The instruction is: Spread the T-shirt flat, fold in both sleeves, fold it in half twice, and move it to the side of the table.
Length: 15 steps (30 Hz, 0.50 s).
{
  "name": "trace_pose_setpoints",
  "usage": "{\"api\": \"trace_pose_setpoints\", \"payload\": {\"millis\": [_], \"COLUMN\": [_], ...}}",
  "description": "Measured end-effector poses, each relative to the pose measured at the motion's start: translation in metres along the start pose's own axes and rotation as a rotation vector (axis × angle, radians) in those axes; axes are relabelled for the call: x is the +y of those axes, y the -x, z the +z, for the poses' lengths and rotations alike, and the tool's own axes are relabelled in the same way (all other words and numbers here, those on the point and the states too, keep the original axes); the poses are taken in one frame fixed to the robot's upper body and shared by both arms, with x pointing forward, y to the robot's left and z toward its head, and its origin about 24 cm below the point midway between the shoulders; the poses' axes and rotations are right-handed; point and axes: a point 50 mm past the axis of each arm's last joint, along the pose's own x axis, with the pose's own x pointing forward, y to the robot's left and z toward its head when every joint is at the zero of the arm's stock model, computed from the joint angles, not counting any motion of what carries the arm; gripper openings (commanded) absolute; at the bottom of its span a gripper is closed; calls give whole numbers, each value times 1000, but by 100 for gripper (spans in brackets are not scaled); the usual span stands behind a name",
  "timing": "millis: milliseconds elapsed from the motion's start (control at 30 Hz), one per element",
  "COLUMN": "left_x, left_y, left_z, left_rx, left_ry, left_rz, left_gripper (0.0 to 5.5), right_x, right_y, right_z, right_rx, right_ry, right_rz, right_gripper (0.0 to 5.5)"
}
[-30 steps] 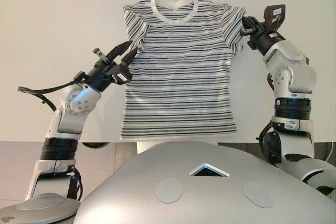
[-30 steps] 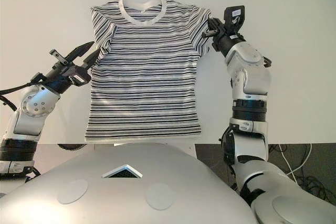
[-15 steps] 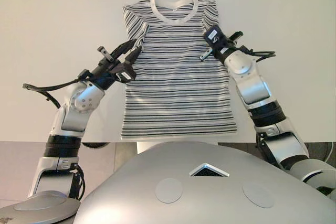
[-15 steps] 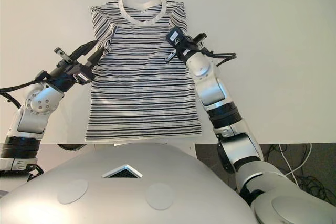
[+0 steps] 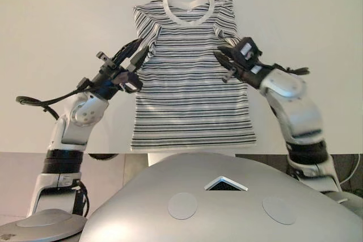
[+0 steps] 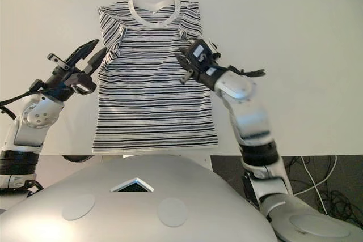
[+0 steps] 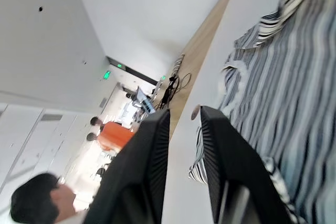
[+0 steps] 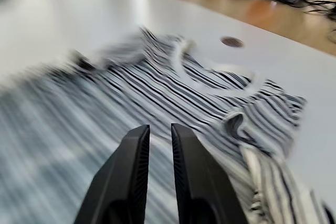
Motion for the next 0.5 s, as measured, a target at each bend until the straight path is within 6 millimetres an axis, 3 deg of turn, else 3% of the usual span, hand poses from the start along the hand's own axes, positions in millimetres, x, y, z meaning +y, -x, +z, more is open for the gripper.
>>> {"api": "trace_pose_setpoints", "payload": {"millis": [100, 200, 267, 367, 500], "left_x": [-2, -16, -29, -49, -43], "left_y": [22, 42, 60, 104, 127], "left_z": [2, 6, 7, 11, 12], "left_rx": [-27, -47, -34, -22, -17], "left_ry": [24, 38, 49, 9, -42], "left_rz": [-125, -292, -398, -651, -686], "left_gripper": [108, 108, 108, 108, 170], "right_x": [3, -11, -18, -8, 2], "right_y": [54, 96, 116, 145, 148], "right_z": [28, 29, 7, -34, -53], "right_rx": [-182, -219, -62, 289, 477], "right_ry": [-32, 112, 210, 344, 540], "right_rz": [74, 30, 8, 113, 239], "right_gripper": [79, 79, 79, 79, 118]}}
